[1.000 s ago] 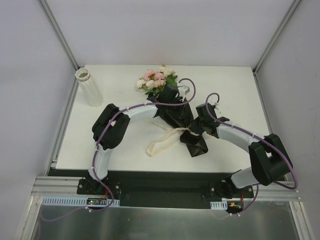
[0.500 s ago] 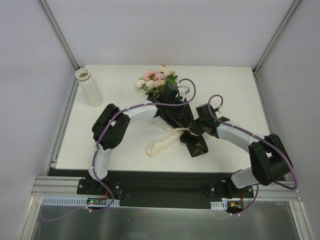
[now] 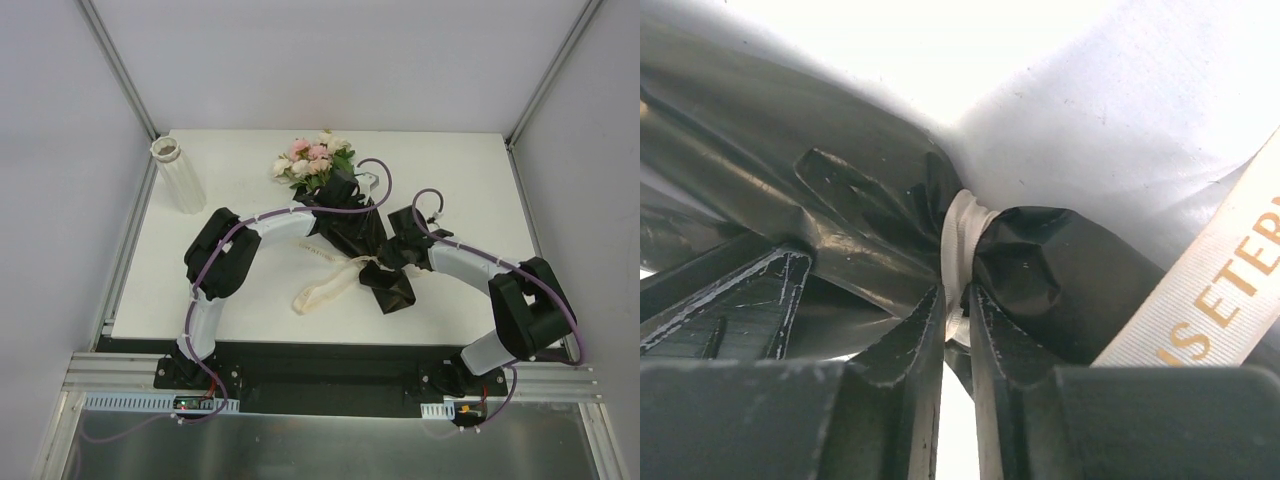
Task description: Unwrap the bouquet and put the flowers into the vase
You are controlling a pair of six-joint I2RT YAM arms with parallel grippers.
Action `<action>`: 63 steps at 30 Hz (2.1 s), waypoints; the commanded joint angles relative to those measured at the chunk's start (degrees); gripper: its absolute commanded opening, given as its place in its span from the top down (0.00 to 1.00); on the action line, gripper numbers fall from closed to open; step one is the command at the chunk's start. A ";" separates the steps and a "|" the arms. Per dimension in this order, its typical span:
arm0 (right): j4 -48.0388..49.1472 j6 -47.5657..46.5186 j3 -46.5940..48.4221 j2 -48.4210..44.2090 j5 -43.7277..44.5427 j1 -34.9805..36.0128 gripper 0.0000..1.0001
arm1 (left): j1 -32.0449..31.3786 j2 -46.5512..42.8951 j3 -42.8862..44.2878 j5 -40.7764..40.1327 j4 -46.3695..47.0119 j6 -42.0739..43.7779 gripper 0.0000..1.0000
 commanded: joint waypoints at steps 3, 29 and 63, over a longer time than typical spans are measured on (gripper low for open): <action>-2.63 1.00 -0.18 0.76 0.49 0.43 0.94 | 0.10 -0.81 -0.18 -2.61 -0.29 1.28 0.70; -11.68 -8.23 -2.20 -20.85 14.02 -1.41 0.99 | 0.18 1.65 1.93 -5.69 -3.19 1.46 0.70; -23.56 -60.69 43.58 -49.43 57.36 -12.05 0.99 | 0.18 1.92 2.81 -6.04 -4.25 1.90 0.70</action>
